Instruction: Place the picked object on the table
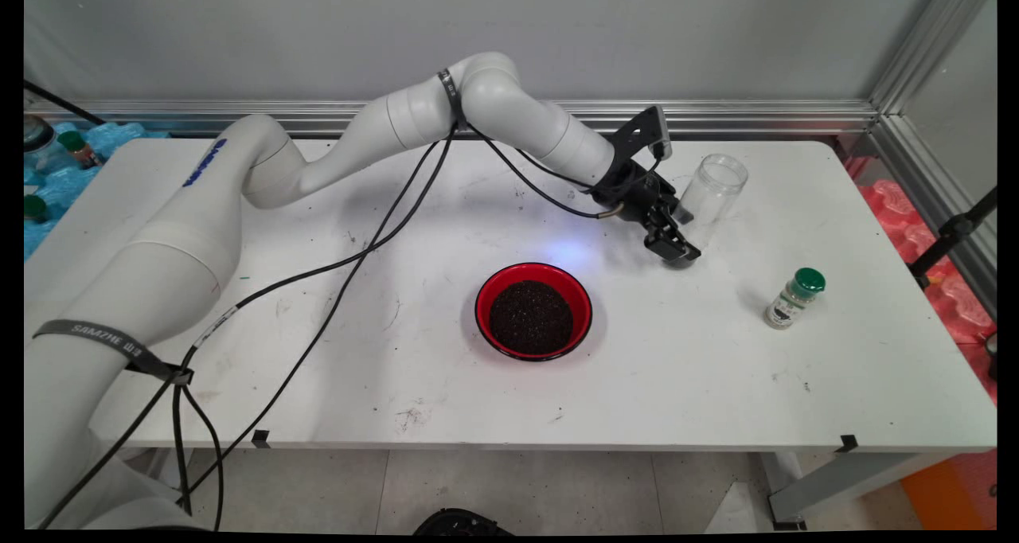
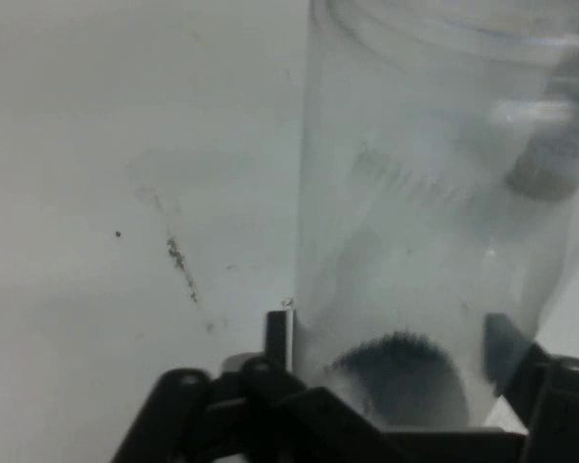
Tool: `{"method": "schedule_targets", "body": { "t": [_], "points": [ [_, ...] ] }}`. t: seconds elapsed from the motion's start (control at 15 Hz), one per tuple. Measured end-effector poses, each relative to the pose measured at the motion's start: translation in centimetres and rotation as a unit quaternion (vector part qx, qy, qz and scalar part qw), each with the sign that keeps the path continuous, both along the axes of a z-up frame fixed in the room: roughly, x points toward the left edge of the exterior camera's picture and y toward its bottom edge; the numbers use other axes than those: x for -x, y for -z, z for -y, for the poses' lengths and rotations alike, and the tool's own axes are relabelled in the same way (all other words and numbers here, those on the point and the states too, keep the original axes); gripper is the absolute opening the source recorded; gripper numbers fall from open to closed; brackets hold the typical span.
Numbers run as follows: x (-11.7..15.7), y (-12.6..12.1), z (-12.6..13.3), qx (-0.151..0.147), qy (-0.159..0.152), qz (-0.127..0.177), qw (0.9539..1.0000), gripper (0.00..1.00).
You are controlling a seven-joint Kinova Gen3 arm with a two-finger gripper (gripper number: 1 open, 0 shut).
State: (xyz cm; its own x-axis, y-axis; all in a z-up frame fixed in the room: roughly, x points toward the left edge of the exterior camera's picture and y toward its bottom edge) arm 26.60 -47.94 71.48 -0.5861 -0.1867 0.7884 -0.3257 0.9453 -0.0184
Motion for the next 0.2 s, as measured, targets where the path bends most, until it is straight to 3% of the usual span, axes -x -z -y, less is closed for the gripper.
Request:
{"method": "schedule_targets", "body": {
  "t": [0.2],
  "points": [
    [-0.12, 0.07, 0.0, -0.004, -0.002, -0.003, 1.0, 1.0]
  ]
}}
